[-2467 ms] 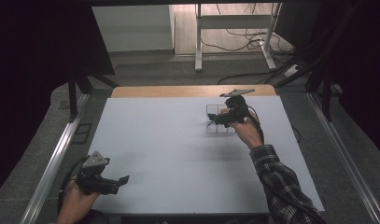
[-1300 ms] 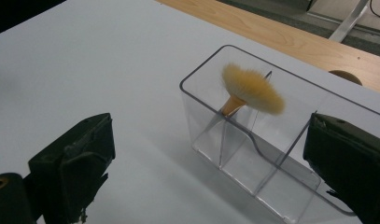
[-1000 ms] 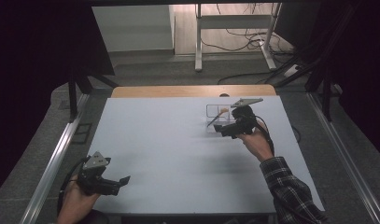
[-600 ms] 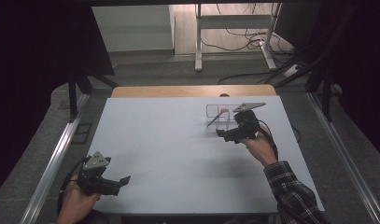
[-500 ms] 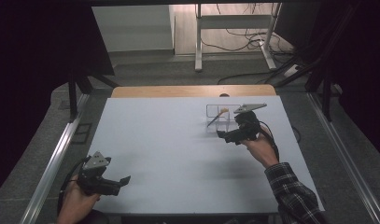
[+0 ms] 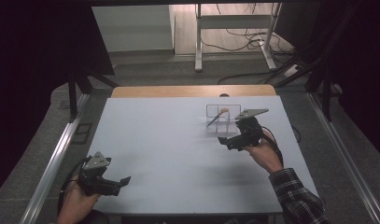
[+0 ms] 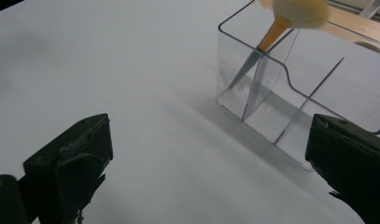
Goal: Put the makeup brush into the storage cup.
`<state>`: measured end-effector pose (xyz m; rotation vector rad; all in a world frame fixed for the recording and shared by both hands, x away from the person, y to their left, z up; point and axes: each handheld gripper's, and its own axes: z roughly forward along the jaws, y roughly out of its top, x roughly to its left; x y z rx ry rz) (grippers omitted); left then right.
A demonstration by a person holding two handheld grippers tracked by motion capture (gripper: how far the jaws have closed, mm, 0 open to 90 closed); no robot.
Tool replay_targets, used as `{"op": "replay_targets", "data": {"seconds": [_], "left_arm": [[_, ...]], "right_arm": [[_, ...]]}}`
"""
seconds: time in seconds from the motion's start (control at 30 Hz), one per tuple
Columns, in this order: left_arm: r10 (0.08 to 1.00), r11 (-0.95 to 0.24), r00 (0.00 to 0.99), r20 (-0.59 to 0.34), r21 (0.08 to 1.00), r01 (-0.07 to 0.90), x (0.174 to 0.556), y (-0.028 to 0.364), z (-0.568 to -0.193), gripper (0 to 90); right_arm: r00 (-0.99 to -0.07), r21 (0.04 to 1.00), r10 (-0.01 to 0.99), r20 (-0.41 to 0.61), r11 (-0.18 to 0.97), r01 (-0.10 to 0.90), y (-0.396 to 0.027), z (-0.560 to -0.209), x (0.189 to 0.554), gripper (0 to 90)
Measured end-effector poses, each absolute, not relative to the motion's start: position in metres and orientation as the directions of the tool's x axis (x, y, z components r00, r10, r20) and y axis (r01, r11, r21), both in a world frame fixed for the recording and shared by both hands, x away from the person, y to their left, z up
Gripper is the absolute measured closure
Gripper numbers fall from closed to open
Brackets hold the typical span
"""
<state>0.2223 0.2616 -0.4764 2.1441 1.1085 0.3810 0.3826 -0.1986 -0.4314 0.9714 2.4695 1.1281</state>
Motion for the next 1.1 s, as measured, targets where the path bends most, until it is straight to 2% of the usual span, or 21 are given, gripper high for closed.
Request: {"op": "replay_targets", "data": {"seconds": [1.1], "left_arm": [[0.804,-0.422,0.595,-0.027,0.679,0.601,0.223,0.261,-0.477,0.0]], "right_arm": [[-0.748,0.733,0.661,0.063,0.478,0.484,-0.217,-0.433,0.34,0.0]]}}
